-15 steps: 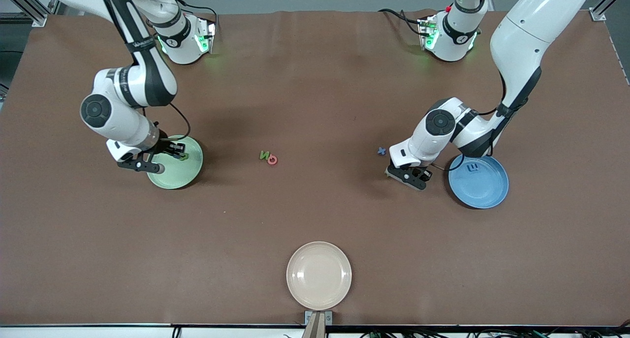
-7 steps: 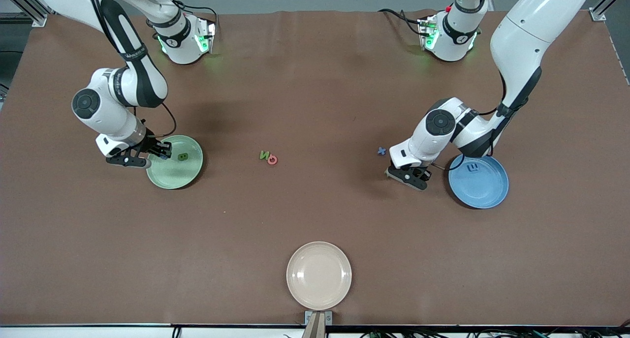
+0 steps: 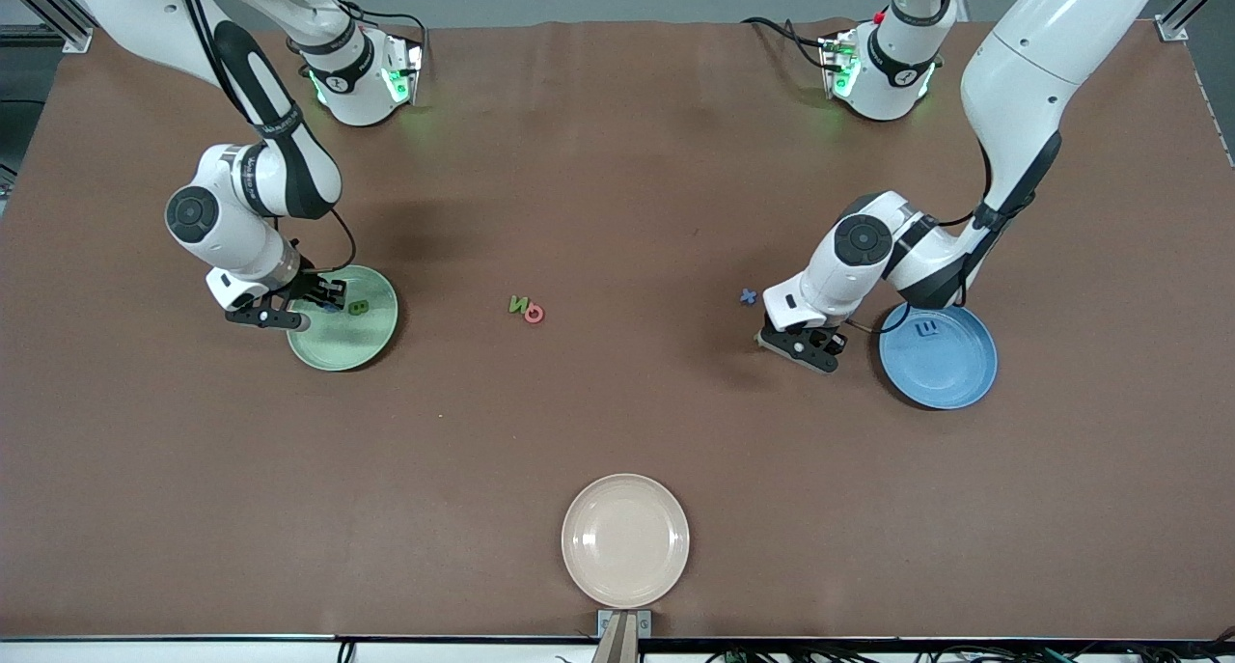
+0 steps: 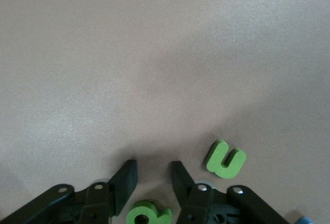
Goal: Sort upper and lower case letters into plates
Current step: 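Lift the p with the left gripper while the right gripper releases G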
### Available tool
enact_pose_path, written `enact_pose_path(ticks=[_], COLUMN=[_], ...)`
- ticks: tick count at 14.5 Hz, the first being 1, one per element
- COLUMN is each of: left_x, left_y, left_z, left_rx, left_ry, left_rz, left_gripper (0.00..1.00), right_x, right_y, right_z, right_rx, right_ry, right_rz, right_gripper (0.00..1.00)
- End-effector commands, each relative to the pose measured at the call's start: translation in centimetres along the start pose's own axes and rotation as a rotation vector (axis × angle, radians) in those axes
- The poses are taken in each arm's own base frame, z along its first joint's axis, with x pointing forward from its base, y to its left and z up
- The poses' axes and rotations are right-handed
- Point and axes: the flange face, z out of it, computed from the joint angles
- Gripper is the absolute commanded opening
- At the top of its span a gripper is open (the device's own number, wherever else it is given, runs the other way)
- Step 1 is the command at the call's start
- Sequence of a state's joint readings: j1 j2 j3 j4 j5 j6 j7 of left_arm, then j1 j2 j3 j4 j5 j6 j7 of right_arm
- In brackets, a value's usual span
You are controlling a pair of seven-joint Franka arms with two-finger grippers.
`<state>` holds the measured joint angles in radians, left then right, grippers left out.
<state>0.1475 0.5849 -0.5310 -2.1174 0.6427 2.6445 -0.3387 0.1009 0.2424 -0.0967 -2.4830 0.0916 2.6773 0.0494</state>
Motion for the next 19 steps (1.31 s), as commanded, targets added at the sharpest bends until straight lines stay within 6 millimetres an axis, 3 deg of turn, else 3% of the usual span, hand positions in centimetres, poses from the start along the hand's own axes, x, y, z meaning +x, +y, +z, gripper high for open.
enact_pose_path(ticks=[1,2,3,5,7,10,13,15,18,19], left_x=[-0.5,-0.6,-1.0,-1.7,-2.1,-2.5,-2.5,-2.5,-2.6,-2.7], left_y=[-0.5,-0.5,-0.3,-0.7,-0.9,-1.1,-0.9,-0.8,-0.8,-0.6], left_z=[0.2,-0.1,0.0,-0.3,-0.9,-1.6,-1.8,-1.9,-1.5,-1.4], left_rx=[0.027,0.035,0.037,0.044,0.035,0.030,0.014,0.014,0.009,0.007], left_ry=[-0.032,-0.038,-0.052,-0.061,-0.060,-0.100,-0.106,-0.106,-0.111,-0.115], left_rz=[-0.010,-0.006,-0.002,-0.008,-0.016,-0.025,-0.050,-0.066,-0.073,-0.083], left_gripper=[0.47,0.47,0.48,0.48,0.48,0.48,0.49,0.49,0.49,0.49], right_x=[-0.1,-0.1,0.0,0.2,0.9,1.6,1.1,0.9,1.0,1.2], right_y=[0.9,0.8,0.8,0.3,-1.6,-7.5,-14.1,-17.8,-23.9,-25.1], right_z=[-0.3,-0.4,-0.5,-0.9,-2.4,-5.3,-6.1,-5.6,-3.1,-2.5], right_rx=[0.001,0.001,0.002,0.003,0.008,0.004,0.013,0.013,-0.003,-0.006], right_ry=[0.005,0.006,0.006,0.000,-0.007,-0.038,0.000,0.008,0.006,0.008], right_rz=[-0.006,-0.008,-0.008,-0.003,0.024,0.114,0.198,0.278,0.529,0.592], right_gripper=[0.56,0.84,1.00,1.00,1.00,1.00,1.00,1.00,1.00,1.00])
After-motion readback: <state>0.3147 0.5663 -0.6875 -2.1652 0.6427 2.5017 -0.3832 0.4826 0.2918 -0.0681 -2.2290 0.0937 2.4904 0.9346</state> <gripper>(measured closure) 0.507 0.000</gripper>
